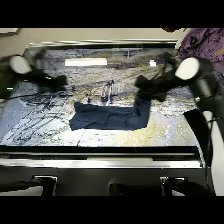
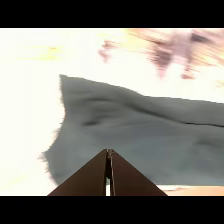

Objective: Fold the clothes and pants, and hang the long-sleeved shirts on hangers.

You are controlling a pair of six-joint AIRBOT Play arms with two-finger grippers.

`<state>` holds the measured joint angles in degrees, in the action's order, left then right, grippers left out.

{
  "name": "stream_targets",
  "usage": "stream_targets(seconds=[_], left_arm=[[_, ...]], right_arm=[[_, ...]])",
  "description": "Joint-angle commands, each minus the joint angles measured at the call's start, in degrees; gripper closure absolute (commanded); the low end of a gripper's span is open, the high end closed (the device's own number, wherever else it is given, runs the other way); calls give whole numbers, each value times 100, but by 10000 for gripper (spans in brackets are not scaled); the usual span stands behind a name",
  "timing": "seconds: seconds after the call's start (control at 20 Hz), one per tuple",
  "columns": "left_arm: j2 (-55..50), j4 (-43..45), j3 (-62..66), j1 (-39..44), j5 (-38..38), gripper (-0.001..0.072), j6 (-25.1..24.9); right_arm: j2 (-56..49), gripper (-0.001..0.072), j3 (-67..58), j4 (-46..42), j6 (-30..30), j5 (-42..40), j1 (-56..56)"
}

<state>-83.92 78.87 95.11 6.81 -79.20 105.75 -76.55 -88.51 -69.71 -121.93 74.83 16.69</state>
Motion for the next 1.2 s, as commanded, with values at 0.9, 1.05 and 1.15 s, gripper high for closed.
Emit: stream_targets(seconds=[0.9, 1.05, 1.15], left_arm=[[850, 413, -4, -1589, -885, 693, -785], [850, 413, -4, -1589, -887, 692, -785], [850, 413, -4, -1589, -887, 693, -785]], right_arm=[[-2026, 685, -11, 1196, -1303, -4011, 2566], [-2190, 685, -11, 1276, -1290, -4433, 2693], [-2330, 684, -11, 1357, -1283, -4601, 2774]])
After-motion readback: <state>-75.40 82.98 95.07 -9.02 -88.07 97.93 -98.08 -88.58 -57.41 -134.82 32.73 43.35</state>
